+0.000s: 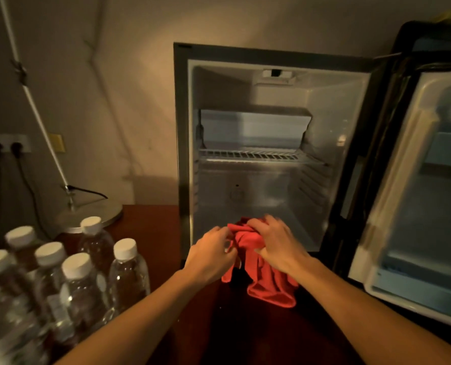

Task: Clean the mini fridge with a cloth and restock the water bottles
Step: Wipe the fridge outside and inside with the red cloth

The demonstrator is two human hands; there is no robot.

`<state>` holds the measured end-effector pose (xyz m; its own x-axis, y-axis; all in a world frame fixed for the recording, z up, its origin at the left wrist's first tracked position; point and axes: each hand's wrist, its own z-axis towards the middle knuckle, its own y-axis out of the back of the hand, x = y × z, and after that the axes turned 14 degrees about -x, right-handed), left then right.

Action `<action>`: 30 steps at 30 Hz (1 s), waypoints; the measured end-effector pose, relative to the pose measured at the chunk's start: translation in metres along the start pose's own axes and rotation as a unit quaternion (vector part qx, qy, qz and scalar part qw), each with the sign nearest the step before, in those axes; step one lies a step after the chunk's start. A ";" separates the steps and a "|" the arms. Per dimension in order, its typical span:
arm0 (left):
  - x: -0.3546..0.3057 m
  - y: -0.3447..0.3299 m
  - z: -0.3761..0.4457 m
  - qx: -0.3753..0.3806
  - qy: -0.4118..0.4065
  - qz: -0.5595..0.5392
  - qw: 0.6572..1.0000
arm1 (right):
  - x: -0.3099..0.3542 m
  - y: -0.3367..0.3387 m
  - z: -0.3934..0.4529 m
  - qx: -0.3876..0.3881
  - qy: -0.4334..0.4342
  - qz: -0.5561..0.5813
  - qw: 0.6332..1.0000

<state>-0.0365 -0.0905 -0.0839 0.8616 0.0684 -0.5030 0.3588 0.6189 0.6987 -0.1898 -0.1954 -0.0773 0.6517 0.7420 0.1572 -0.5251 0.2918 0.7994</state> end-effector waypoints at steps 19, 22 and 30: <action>-0.135 -0.018 -0.007 0.035 -0.132 -0.076 0.988 | -0.039 0.203 -0.025 -0.227 0.055 -0.125 0.964; -0.154 -0.022 -0.005 0.038 -0.141 -0.080 0.986 | -0.043 0.233 -0.026 -0.239 0.056 -0.143 0.959; -0.198 -0.037 -0.011 0.063 -0.211 -0.083 0.972 | -0.051 0.294 0.027 -0.373 0.074 -0.219 0.898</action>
<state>-0.2246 -0.1178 -0.0154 0.8489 -0.3683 -0.3792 0.5239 0.4910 0.6960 -0.3629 -0.1641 0.1657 0.8349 0.5126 -0.2004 -0.4921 0.8583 0.1451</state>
